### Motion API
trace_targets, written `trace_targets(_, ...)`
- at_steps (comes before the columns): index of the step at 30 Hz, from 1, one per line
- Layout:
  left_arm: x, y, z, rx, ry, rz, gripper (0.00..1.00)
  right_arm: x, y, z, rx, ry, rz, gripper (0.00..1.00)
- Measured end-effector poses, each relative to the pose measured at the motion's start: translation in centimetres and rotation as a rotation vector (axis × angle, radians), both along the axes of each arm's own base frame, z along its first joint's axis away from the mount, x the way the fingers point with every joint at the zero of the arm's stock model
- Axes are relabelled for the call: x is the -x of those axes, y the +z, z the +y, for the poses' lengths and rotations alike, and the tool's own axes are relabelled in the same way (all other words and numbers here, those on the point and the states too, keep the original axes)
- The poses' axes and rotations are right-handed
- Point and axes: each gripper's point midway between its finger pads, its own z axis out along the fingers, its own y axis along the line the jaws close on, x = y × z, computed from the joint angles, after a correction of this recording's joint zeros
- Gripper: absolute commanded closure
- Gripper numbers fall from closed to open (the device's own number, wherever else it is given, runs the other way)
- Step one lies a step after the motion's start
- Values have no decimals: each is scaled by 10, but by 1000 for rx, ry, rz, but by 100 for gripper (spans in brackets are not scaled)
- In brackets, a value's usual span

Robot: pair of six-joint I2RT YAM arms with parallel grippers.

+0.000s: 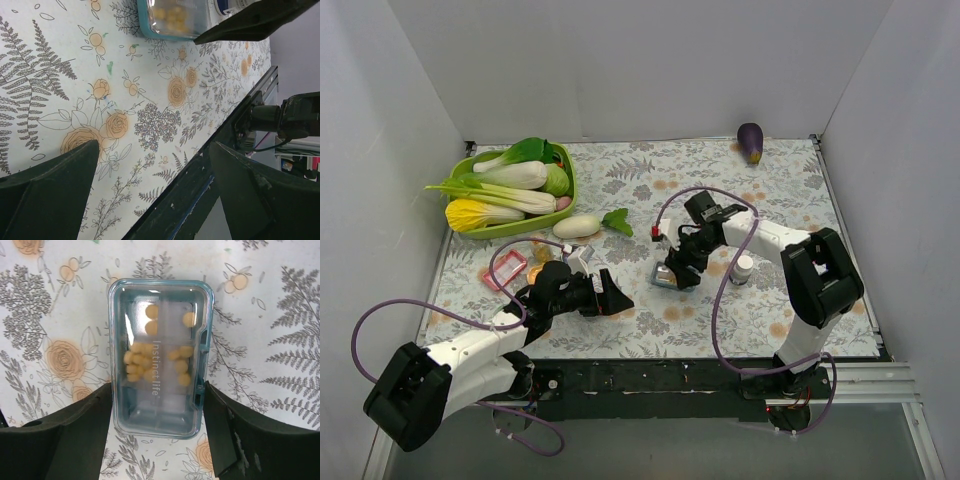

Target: Sort the pills into containers

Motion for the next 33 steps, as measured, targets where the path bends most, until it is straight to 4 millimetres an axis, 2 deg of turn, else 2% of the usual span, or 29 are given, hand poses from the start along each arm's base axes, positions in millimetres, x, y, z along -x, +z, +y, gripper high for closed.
trace_targets(7, 1, -1, 0, -3, -4, 2, 7, 9, 7, 8, -28, 28, 7, 49)
trace_targets(21, 2, -3, 1, -8, -10, 6, 7, 3, 12, 4, -51, 3, 29, 48)
trace_targets(24, 3, -4, 1, -13, -11, 11, 7, 11, 10, 9, -50, 22, 54, 45)
trace_targets(29, 3, -5, 0, -13, -15, 15, 7, 17, -8, 9, -21, 25, 134, 25)
trace_targets(33, 3, -5, 0, -12, -15, 15, 7, 16, -7, 8, -25, 23, 136, 25)
